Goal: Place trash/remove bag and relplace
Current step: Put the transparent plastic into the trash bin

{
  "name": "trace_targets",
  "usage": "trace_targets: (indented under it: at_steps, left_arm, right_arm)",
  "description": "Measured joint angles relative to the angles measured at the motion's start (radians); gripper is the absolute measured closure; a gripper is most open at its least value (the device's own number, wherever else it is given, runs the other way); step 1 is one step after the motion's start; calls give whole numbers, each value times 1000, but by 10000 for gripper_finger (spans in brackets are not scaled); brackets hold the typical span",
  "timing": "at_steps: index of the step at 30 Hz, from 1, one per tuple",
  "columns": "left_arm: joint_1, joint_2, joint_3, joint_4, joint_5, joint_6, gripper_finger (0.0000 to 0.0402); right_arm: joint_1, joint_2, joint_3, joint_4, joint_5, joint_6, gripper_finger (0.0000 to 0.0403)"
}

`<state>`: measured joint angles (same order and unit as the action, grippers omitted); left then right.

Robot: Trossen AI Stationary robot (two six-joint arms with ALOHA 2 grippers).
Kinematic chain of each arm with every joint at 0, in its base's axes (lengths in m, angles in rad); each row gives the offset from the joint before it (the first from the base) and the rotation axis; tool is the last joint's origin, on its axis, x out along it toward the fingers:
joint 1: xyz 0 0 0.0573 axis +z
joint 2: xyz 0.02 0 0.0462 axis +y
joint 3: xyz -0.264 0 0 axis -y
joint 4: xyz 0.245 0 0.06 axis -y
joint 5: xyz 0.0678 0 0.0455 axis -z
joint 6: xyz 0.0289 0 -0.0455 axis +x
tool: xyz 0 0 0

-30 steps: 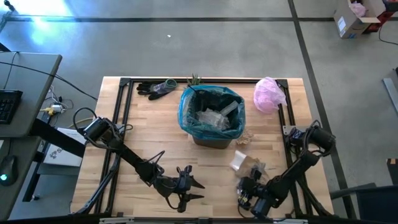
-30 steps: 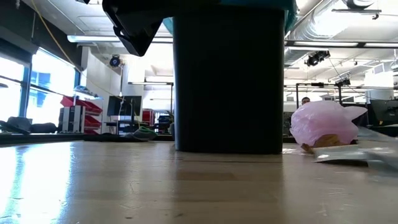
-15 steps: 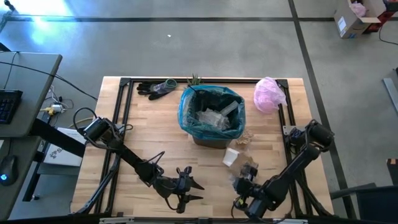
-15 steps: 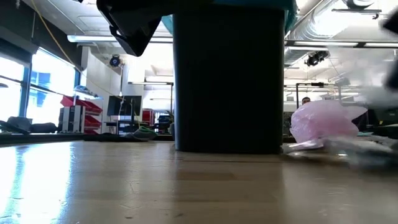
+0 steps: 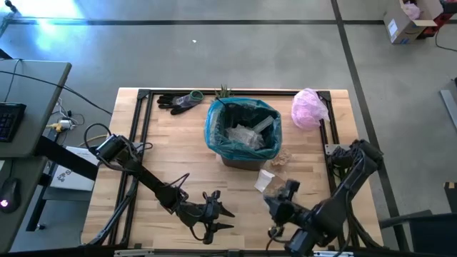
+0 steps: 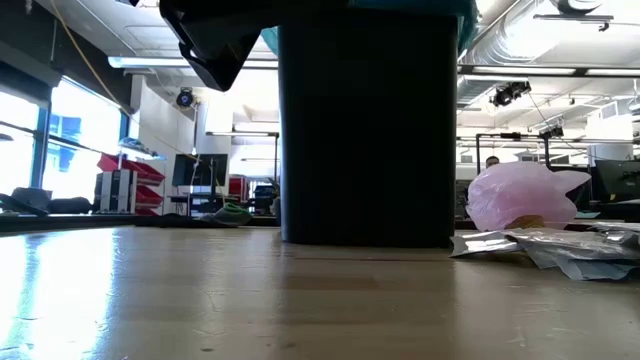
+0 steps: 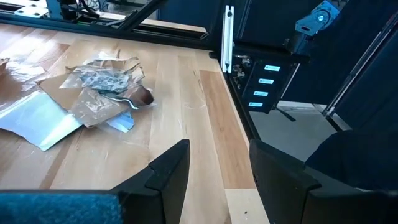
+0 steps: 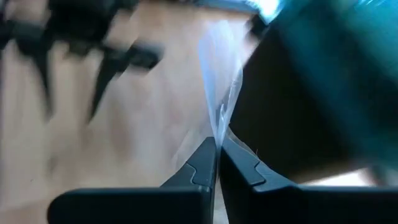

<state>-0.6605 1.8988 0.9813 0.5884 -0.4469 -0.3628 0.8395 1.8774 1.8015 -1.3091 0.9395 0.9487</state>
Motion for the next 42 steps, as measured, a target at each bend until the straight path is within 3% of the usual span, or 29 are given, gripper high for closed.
trace_targets:
  at_steps: [8, 16, 19, 26, 29, 32, 38, 42]
  left_arm:
    - [0, 0, 0, 0, -1, 0, 249]
    - [-3, 0, 0, -8, 2, 0, 249]
    - [-3, 0, 0, -9, 2, 0, 249]
    - [-7, 0, 0, -15, 3, 2, 249]
    - [-11, 0, 0, -16, 3, 8, 249]
    - [-17, 0, 0, -17, 3, 8, 249]
    - [-24, 0, 0, -23, 1, 15, 249]
    - [-23, 0, 0, -23, 0, 16, 249]
  right_arm:
    - [-137, -1, 243, -117, 133, -235, 403]
    - [-347, -2, 420, -141, 138, -479, 403]
    - [-442, -2, 459, -154, 66, -526, 403]
    - [-663, -2, 462, -176, -320, -539, 403]
    - [-716, -1, 441, -176, -393, -531, 399]
    - [-737, -1, 436, -177, -393, -523, 373]
    - [-722, -1, 436, -176, -387, -520, 274]
    - [-692, -1, 436, -177, -320, -512, 224]
